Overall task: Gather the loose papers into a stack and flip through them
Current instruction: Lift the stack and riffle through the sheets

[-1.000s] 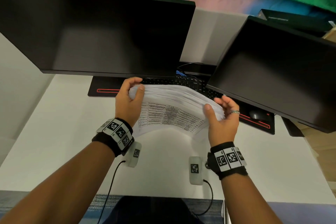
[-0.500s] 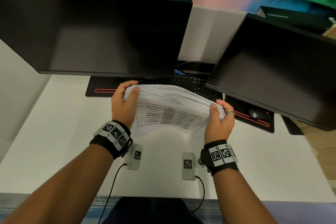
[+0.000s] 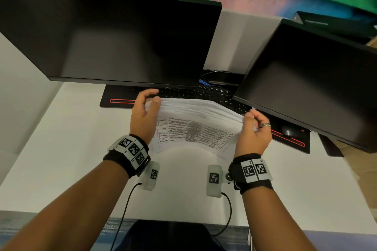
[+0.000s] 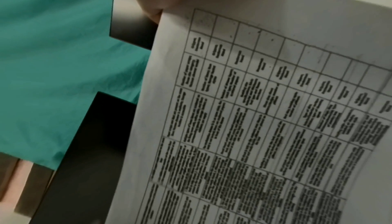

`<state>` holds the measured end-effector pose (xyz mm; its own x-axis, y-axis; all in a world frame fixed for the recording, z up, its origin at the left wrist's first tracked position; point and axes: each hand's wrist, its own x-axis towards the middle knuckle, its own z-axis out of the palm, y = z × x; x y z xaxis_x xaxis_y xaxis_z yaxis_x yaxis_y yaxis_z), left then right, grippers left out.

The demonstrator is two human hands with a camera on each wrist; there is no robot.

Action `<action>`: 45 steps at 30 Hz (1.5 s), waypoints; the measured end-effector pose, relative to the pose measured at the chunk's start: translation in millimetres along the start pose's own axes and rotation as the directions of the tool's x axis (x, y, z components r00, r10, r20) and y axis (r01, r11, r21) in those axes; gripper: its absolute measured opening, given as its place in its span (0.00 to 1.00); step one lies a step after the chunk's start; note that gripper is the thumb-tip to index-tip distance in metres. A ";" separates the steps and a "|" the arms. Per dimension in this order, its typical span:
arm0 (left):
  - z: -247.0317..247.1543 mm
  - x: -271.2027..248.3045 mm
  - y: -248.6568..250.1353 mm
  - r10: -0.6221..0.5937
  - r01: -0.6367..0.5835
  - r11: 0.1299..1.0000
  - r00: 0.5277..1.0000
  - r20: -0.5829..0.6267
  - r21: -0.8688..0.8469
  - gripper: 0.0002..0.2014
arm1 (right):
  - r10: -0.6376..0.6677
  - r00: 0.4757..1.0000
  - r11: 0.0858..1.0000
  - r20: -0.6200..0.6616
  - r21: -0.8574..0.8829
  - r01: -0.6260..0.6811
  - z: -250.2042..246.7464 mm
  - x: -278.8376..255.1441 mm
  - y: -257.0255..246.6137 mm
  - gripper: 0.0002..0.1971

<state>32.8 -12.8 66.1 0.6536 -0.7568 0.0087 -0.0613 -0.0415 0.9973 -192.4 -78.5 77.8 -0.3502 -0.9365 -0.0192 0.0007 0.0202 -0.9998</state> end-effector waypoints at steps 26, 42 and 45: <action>-38.0 0.4 74.5 0.486 -0.435 0.831 0.871 -0.074 0.346 0.55 | -0.100 0.831 0.993 0.547 0.003 0.117 7.1 6.5 -58.0 0.17; -7.0 -23.0 -0.9 -0.015 -0.012 0.984 0.989 0.150 0.180 0.25 | 0.101 0.889 0.991 0.446 -0.124 -0.051 -3.6 -34.0 8.9 0.21; -7.9 -20.7 7.3 0.021 -0.056 0.981 0.983 0.183 0.187 0.16 | 0.044 0.891 0.996 0.452 -0.091 -0.003 -4.5 -28.8 0.9 0.19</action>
<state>24.8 7.8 73.8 0.5031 -0.8641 0.0158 -0.2372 -0.1205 0.9640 -186.6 -50.0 77.5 0.1114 -0.9917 -0.0636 -0.0836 0.0544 -0.9950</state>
